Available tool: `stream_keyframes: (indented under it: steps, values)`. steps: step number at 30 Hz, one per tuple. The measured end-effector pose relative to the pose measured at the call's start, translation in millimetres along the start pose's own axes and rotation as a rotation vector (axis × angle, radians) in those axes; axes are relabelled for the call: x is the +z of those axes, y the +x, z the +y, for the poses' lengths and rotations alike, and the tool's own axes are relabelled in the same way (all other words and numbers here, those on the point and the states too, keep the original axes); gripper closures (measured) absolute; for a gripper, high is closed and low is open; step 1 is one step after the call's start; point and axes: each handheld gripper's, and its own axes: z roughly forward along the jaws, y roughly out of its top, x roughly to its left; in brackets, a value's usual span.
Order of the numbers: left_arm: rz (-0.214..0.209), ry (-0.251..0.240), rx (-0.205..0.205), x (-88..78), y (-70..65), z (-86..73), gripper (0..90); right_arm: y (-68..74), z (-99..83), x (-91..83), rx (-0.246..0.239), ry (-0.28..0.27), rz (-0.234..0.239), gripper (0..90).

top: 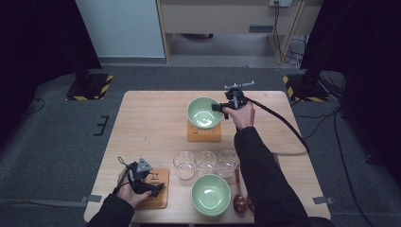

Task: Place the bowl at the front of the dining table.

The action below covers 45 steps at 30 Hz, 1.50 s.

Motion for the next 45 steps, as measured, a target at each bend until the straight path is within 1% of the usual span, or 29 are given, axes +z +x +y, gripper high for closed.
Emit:
stream_keyframes:
  steps: [11, 13, 14, 16, 19, 20, 21, 25, 30, 32, 34, 37, 45]
  values:
    - [-0.001, 0.000, -0.003, -0.4, 0.1, -0.3, 0.0, -5.1, -2.6, 23.4, 0.032, 0.053, -0.036, 82.5]
    - [-0.001, 0.001, -0.002, -0.5, 0.3, -0.3, 0.2, -8.6, -4.1, 26.4, 0.054, 0.046, -0.034, 82.6]
    - [-0.002, 0.002, -0.002, -0.6, 0.3, -0.2, 0.2, -11.7, -5.7, 28.1, 0.074, 0.041, -0.034, 82.6]
    - [-0.002, 0.004, -0.002, -0.6, 0.4, 0.0, 0.3, -15.1, -7.2, 30.6, 0.075, 0.044, -0.046, 82.5]
    - [-0.001, 0.003, -0.001, -0.6, 0.4, 0.0, 0.3, -20.2, -8.9, 34.1, 0.081, 0.069, -0.057, 82.5]
    - [-0.002, 0.003, -0.002, -0.6, 0.3, -0.1, 0.3, -23.3, -10.7, 36.2, 0.096, 0.069, -0.061, 82.6]
    - [-0.002, 0.002, -0.002, -0.6, 0.3, -0.1, 0.3, -24.5, -11.4, 37.2, 0.101, 0.072, -0.064, 82.5]
    - [-0.002, 0.002, -0.001, -0.6, 0.4, -0.2, 0.3, -26.2, -12.3, 44.3, 0.096, 0.099, -0.078, 82.4]
    - [-0.002, 0.002, -0.001, -1.0, 0.4, -0.5, 0.6, -28.3, -11.9, 54.7, 0.125, 0.094, -0.081, 82.5]
    - [-0.002, 0.003, 0.000, -1.0, 0.4, -0.5, 0.6, -29.2, -12.6, 57.7, 0.130, 0.096, -0.084, 82.5]
    - [-0.003, 0.003, 0.000, -1.1, 0.5, -0.5, 0.6, -29.4, -14.0, 61.0, 0.127, 0.105, -0.095, 82.5]
    - [-0.003, 0.004, 0.001, -1.2, 0.6, -0.4, 0.7, -30.2, -16.4, 65.2, 0.121, 0.119, -0.096, 82.5]
    - [-0.005, 0.006, 0.004, -1.5, 0.9, -0.4, 0.9, -32.4, -21.2, 75.5, 0.129, 0.143, -0.123, 82.5]
